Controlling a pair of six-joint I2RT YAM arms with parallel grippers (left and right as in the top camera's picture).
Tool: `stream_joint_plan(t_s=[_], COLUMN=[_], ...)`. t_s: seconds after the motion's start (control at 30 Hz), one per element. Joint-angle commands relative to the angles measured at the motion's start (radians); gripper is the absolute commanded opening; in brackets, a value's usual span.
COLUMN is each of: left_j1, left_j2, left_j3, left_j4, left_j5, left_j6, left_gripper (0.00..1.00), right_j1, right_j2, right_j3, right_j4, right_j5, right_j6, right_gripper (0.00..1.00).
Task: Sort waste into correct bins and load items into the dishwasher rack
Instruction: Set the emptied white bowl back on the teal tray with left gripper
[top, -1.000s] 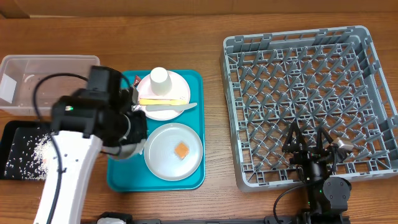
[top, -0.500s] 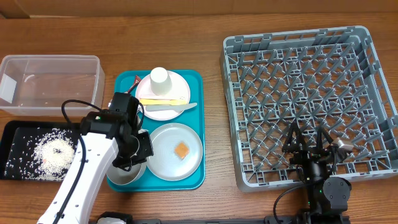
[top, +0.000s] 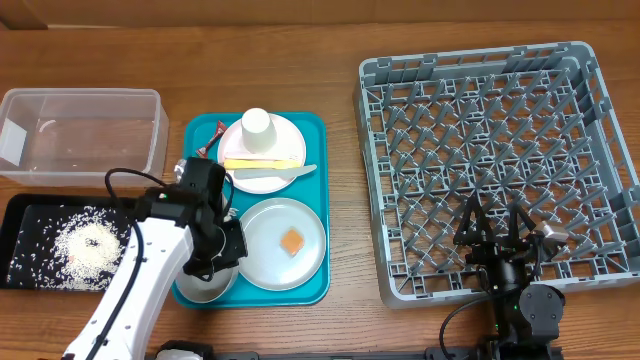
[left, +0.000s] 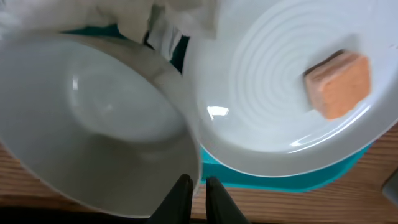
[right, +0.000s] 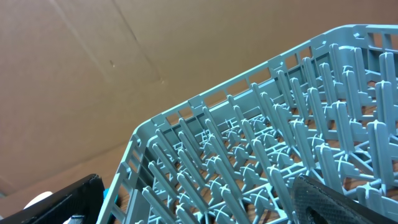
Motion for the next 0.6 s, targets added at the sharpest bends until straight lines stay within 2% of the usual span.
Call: stream_joint_plan(t_s=[0.0, 0.2, 0.33, 0.4, 0.57], left_j1=[-0.005, -0.005, -0.005, -0.005, -0.005], left_j2=[0.000, 0.000, 0.000, 0.000, -0.001], left_j3=[-0.031, -0.027, 0.010, 0.051, 0.229], left_j4=[0.008, 0.008, -0.022, -0.056, -0.188], left_j5=[-0.071, -0.076, -0.034, -0.018, -0.021], left_j6=[-0.036, -0.037, -0.026, -0.008, 0.005], left_gripper=[0.10, 0.10, 0.30, 0.34, 0.27], right_j1=[0.003, 0.003, 0.003, 0.003, 0.003], right_j2=[-0.005, -0.005, -0.005, -0.005, -0.005], right_j3=[-0.011, -0.011, -0.011, -0.011, -0.011], right_j4=[0.007, 0.007, 0.007, 0.007, 0.007], right_j5=[0.003, 0.003, 0.003, 0.003, 0.003], right_j6=[-0.003, -0.003, -0.003, -0.003, -0.003], right_gripper=[1.00, 1.00, 1.00, 1.00, 1.00])
